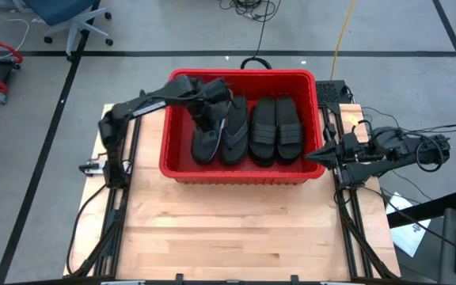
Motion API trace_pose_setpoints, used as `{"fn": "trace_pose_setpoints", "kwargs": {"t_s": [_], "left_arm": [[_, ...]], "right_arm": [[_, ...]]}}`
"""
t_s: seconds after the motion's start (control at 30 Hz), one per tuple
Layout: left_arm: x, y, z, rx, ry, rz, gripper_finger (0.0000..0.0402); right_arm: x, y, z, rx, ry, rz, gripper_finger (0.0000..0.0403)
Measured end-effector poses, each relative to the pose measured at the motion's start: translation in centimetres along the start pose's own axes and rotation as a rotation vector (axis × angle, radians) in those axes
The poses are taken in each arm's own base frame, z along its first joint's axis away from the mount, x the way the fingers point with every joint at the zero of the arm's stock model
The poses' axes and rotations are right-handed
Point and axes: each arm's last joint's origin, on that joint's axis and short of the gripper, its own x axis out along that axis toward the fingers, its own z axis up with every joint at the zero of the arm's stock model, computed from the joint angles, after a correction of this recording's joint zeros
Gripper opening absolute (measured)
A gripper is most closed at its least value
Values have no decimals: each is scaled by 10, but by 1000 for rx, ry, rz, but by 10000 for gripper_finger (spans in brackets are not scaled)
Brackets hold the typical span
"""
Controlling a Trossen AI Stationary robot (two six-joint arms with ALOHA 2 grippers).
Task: Pick and place slides into bin
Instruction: Put the black slipper into the red bin
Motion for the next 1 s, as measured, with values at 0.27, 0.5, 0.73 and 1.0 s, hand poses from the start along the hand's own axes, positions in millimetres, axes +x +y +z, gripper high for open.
{"fn": "trace_pose_setpoints", "kwargs": {"t_s": [0.27,0.5,0.73,1.0], "left_arm": [[41,42,10,-189,89,7,0],[46,56,12,-311,63,-14,0],[50,55,12,-298,62,0,0],[81,60,-2,-328,152,4,0]], "right_arm": [[0,0,0,-3,0,0,0],[0,0,0,0,1,0,0],[0,0,0,0,1,0,0],[0,0,0,0,0,0,0]]}}
